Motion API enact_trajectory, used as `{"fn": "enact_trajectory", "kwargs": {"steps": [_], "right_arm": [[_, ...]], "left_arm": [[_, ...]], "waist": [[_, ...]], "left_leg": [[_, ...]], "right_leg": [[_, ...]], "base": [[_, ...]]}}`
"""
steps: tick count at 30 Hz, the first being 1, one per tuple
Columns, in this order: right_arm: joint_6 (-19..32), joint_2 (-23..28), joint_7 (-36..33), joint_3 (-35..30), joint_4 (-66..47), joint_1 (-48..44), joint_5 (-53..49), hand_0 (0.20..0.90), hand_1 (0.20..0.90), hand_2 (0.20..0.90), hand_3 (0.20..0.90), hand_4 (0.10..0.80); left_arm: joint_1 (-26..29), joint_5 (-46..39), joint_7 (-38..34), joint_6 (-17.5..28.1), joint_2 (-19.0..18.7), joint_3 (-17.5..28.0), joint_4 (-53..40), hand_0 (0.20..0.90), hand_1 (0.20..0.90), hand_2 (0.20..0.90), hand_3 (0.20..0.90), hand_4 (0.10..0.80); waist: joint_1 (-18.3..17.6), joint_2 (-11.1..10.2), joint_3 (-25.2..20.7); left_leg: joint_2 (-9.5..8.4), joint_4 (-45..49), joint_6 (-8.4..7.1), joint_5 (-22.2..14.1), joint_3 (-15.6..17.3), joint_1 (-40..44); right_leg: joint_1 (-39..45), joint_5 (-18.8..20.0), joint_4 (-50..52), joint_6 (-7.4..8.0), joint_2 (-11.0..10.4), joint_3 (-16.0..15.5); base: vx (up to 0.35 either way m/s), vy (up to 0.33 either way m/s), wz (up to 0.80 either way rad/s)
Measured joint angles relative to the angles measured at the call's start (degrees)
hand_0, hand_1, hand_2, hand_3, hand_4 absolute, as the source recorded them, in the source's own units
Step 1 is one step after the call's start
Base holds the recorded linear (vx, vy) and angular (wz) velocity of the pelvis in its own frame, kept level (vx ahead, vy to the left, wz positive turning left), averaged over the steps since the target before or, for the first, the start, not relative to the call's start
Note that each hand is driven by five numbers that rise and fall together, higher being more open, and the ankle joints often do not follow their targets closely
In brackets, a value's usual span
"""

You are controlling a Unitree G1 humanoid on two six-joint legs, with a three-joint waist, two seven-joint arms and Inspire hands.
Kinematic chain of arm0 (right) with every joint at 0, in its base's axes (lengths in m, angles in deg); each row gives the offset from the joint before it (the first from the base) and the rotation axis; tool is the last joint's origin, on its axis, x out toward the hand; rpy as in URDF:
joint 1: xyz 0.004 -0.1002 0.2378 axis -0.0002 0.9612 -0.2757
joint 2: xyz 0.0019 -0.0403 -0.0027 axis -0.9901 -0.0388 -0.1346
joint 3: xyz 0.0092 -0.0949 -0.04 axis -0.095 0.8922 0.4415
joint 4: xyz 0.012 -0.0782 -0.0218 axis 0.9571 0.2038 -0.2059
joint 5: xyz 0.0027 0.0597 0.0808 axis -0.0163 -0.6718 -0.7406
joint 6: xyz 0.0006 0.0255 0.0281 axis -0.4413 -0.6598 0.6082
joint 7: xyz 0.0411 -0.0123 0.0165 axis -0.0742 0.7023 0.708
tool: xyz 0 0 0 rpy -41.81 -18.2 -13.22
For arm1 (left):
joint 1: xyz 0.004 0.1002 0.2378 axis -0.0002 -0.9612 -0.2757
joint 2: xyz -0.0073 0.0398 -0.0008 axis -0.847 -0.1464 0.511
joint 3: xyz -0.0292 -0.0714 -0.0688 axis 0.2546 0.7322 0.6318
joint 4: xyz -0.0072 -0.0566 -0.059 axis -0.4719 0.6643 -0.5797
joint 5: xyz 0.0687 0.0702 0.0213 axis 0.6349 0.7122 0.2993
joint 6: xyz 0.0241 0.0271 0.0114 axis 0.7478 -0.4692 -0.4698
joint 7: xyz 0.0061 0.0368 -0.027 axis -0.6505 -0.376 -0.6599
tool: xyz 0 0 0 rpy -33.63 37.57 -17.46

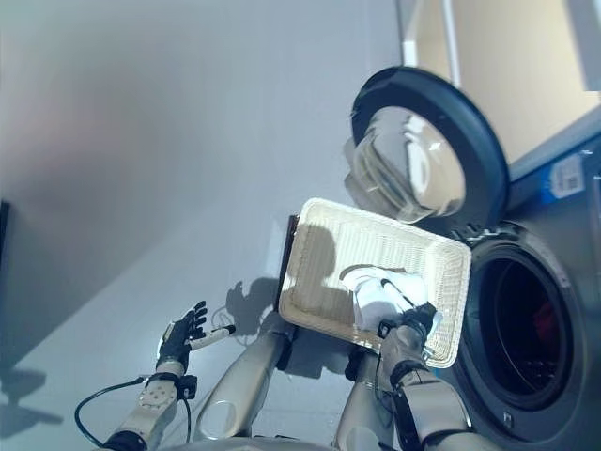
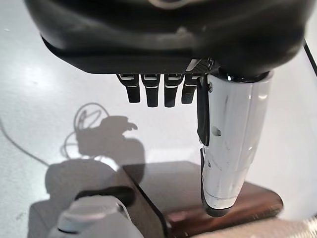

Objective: Pick up the clothes and place them into the washing machine

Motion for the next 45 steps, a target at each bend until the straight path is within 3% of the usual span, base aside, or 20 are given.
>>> {"fn": "enact_trajectory", "kwargs": {"steps": [5,11,16,19,24,27,32,40,45], "right_arm": [[3.5,-1.8,5.4,-3.7,-9.2,3.9,-9.8,0.2,0.2,0.2,0.2,0.3],[6.4,-1.4,5.8,-11.6,-11.6,2.2,-17.1,0.2,0.2,0.2,0.2,0.3],[8.5,3.0,3.9,-15.3,-12.2,-2.9,-18.9,0.2,0.2,0.2,0.2,0.3],[10.2,4.8,1.9,-17.0,-12.2,-5.3,-19.3,0.2,0.2,0.2,0.2,0.3],[12.1,7.7,-0.7,-20.6,-11.9,-8.7,-19.8,0.2,0.2,0.2,0.2,0.3],[13.5,11.7,-3.6,-22.2,-10.5,-13.6,-20.0,0.2,0.2,0.2,0.2,0.3],[13.5,12.6,-7.5,-22.1,-9.7,-19.3,-18.8,0.2,0.2,0.2,0.2,0.3],[15.2,15.7,-13.4,-22.8,-9.5,-23.7,-18.0,0.2,0.2,0.2,0.2,0.3],[14.9,21.1,-14.4,-21.8,-8.2,-27.9,-16.2,0.2,0.2,0.2,0.2,0.3]], "left_arm": [[-0.2,-3.8,1.8,0.4,1.5,-0.3,1.1,0.9,0.9,0.9,0.9,0.8],[-2.3,-7.1,3.4,1.5,3.4,-3.2,3.0,0.9,0.9,0.9,0.9,0.8],[-3.2,-8.9,4.1,1.5,5.2,-5.2,5.1,0.9,0.9,0.9,0.9,0.8],[-3.3,-9.8,4.1,1.8,6.1,-5.4,5.0,0.9,0.9,0.9,0.9,0.8],[-3.2,-10.3,4.3,2.8,7.0,-6.2,4.3,0.9,0.9,0.9,0.9,0.8],[-3.2,-10.9,4.8,2.9,7.8,-7.8,3.7,0.9,0.9,0.9,0.9,0.8],[-3.2,-11.0,4.8,3.0,8.2,-7.8,3.6,0.9,0.9,0.9,0.9,0.8],[-3.3,-10.9,4.7,3.3,8.2,-7.9,2.8,0.9,0.9,0.9,0.9,0.8],[-3.4,-10.8,4.8,3.3,8.2,-9.6,1.8,0.9,0.9,0.9,0.9,0.8]], "waist": [[-2.5,1.0,-1.3],[-3.7,6.0,-3.8],[-4.1,10.0,-3.7],[-4.3,10.4,-3.6],[-5.4,11.8,-3.0],[-5.5,14.1,-1.9],[-5.0,15.8,-1.2],[-4.0,18.1,-0.2],[-3.6,20.1,0.5]], "left_leg": [[0.76,-1.1,0.74,-0.5,4.1,2.1],[0.56,-3.3,1.09,-0.7,8.4,3.3],[0.59,-4.5,1.87,-1.2,13.4,3.9],[0.59,-5.4,2.14,-1.4,15.1,4.2],[0.49,-6.2,2.2,-1.4,15.8,4.2],[0.38,-6.7,2.43,-1.2,16.2,4.2],[0.49,-6.9,2.3,-1.5,15.9,4.1],[0.46,-7.8,1.86,-1.3,15.9,4.1],[-0.45,-8.2,1.71,-1.2,15.6,3.7]], "right_leg": [[0.6,1.5,-2.4,0.51,0.8,3.5],[-0.7,3.0,-4.8,1.62,0.8,7.8],[-2.5,5.8,-7.1,2.14,1.6,13.5],[-3.9,6.0,-7.2,2.2,2.0,15.4],[-5.4,6.3,-6.7,2.12,2.5,16.9],[-6.6,6.4,-6.2,2.11,2.8,18.1],[-8.6,6.6,-5.1,1.94,3.8,20.2],[-10.2,5.9,-3.0,1.7,3.9,20.4],[-12.0,4.2,0.0,1.65,3.0,20.4]], "base": [[-0.019,0.05,-0.41],[-0.001,0.081,-0.32],[0.005,0.048,-0.55],[-0.003,0.013,-0.39],[-0.006,0.019,-0.18],[0.004,0.003,-0.26],[-0.002,-0.021,-0.26],[0.0,-0.003,-0.01],[0.011,-0.002,0.08]]}}
